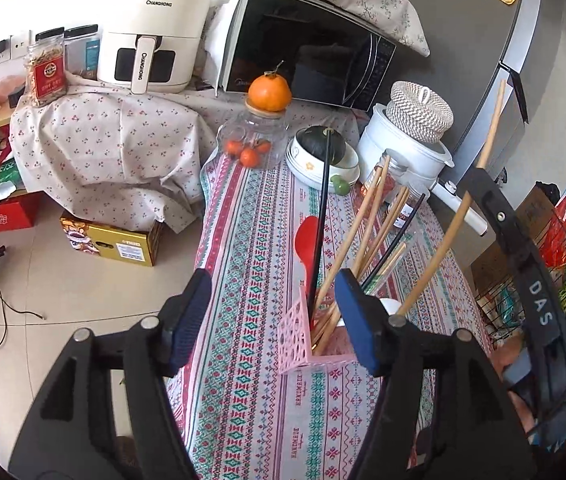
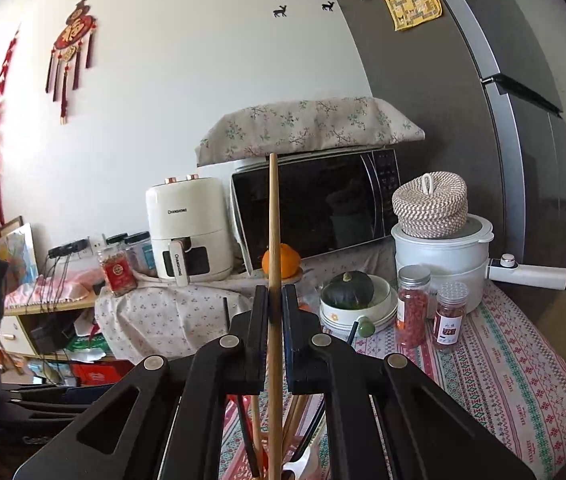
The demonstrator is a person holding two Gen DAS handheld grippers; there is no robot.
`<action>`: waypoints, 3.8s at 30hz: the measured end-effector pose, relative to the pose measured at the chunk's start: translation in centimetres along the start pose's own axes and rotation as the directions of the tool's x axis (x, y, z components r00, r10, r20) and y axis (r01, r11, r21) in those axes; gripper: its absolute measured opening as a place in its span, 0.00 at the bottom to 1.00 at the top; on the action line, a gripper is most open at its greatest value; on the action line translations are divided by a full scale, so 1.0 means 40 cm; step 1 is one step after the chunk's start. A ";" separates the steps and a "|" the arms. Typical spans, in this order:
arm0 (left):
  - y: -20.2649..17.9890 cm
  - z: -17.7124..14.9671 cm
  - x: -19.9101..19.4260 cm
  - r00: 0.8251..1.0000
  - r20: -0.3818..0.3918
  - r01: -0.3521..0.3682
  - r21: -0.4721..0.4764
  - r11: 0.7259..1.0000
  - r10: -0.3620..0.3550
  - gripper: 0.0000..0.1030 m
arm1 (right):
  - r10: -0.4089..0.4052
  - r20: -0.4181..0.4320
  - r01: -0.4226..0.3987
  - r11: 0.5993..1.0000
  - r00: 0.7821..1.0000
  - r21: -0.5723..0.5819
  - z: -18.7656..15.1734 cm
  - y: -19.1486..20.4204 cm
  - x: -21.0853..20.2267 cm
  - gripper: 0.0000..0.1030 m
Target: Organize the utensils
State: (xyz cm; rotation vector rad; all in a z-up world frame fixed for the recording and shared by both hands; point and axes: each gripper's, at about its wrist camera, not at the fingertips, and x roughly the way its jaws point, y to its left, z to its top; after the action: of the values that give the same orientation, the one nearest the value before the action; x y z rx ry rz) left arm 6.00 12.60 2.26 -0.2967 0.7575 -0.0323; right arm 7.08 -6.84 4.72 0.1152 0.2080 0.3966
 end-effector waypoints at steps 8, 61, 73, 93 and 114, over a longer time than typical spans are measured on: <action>0.025 -0.005 -0.001 1.000 -0.019 -0.016 0.007 1.000 0.016 0.66 | -0.050 0.024 0.051 0.998 0.998 -0.049 -0.066 0.032 0.023 0.06; -0.232 -0.168 -0.048 0.979 -0.003 -0.199 0.177 0.964 0.203 0.99 | -0.292 -0.524 0.276 0.955 0.800 -0.110 -0.031 -0.235 -0.200 1.00; -0.235 -0.167 -0.050 0.980 0.000 -0.195 0.175 0.965 0.198 0.99 | -0.294 -0.536 0.284 0.953 0.791 -0.103 -0.038 -0.239 -0.191 1.00; -0.242 -0.165 -0.050 0.981 0.000 -0.192 0.179 0.965 0.195 0.99 | -0.294 -0.537 0.285 0.953 0.791 -0.102 -0.038 -0.241 -0.191 1.00; -0.252 -0.168 -0.047 0.981 -0.001 -0.190 0.183 0.964 0.194 0.99 | -0.294 -0.540 0.287 0.953 0.788 -0.101 -0.044 -0.242 -0.192 1.00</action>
State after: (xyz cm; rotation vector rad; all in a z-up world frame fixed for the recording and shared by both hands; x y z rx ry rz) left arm 0.83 1.50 1.71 -0.0474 0.7940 0.0788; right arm 3.36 -18.63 2.89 -0.0506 0.7889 0.1097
